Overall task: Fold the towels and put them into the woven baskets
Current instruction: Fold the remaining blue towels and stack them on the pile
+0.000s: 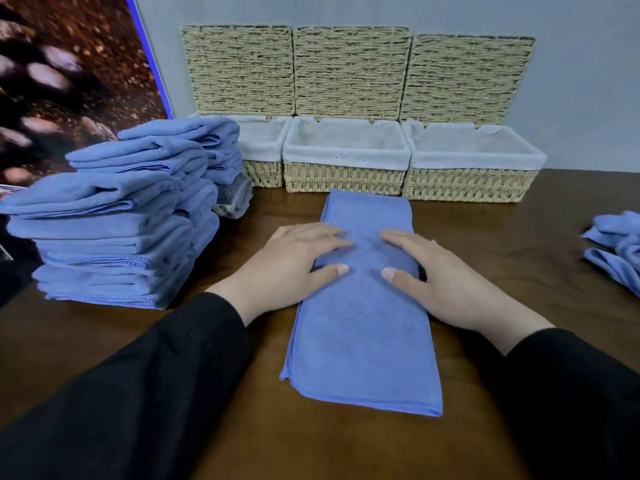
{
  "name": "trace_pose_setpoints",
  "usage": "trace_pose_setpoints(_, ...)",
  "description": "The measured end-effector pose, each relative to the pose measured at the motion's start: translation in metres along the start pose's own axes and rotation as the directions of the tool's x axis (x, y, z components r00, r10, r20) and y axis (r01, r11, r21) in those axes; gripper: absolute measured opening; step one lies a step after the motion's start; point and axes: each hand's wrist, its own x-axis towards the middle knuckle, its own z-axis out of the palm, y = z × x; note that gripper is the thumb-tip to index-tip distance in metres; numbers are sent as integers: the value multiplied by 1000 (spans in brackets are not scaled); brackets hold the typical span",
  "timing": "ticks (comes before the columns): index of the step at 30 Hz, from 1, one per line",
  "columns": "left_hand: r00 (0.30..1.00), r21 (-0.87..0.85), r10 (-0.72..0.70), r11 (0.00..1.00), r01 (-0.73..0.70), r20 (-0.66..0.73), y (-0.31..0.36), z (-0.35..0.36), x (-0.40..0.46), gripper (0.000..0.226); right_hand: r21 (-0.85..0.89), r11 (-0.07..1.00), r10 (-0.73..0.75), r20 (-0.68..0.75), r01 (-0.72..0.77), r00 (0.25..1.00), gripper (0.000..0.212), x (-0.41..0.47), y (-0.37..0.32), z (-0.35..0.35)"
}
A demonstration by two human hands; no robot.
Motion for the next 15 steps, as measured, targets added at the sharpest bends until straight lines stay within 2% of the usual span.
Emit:
trace_pose_setpoints(3,969,28,-79,997,75,232,-6,3,3,51,-177,984,13,158,16,987,81,5,3,-2)
trace_pose_setpoints(7,967,35,-68,998,61,245,-12,-1,1,49,-215,976,19,182,21,983,77,5,8,-4)
trace_pose_setpoints(10,984,-25,31,999,-27,175,-11,-5,-7,56,-170,985,-19,111,38,994,71,3,11,-2)
trace_pose_setpoints(12,966,-38,30,999,-21,257,-10,-7,-9,64,-91,994,-65,20,66,998,61,-2,9,-4)
trace_pose_setpoints(15,940,-13,-23,999,29,340,-11,-5,-9,61,-33,979,-204,-103,202,974,38,-20,0,-4)
